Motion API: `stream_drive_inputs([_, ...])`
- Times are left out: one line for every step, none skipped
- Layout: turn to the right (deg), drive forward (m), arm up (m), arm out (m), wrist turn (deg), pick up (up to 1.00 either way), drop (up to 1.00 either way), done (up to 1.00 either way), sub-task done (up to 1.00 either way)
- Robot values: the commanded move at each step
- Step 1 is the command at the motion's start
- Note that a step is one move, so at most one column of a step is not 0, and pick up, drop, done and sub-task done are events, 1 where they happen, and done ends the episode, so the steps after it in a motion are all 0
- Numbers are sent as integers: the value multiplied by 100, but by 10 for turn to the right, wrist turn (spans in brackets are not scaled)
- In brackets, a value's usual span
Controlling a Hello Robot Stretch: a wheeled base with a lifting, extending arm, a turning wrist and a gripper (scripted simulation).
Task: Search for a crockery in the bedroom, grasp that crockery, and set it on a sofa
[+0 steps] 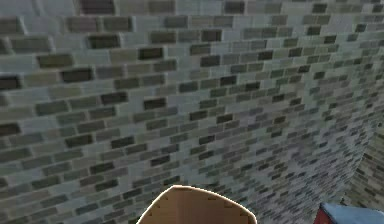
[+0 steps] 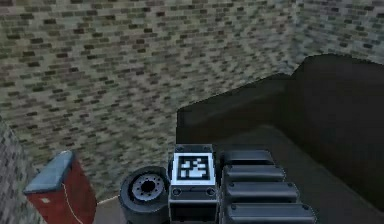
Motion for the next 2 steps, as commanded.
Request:
stream_drive_inputs([90,0,0,0,0,0,0,0,0])
stream_drive_inputs([-450,0,0,0,0,0,0,0,0])
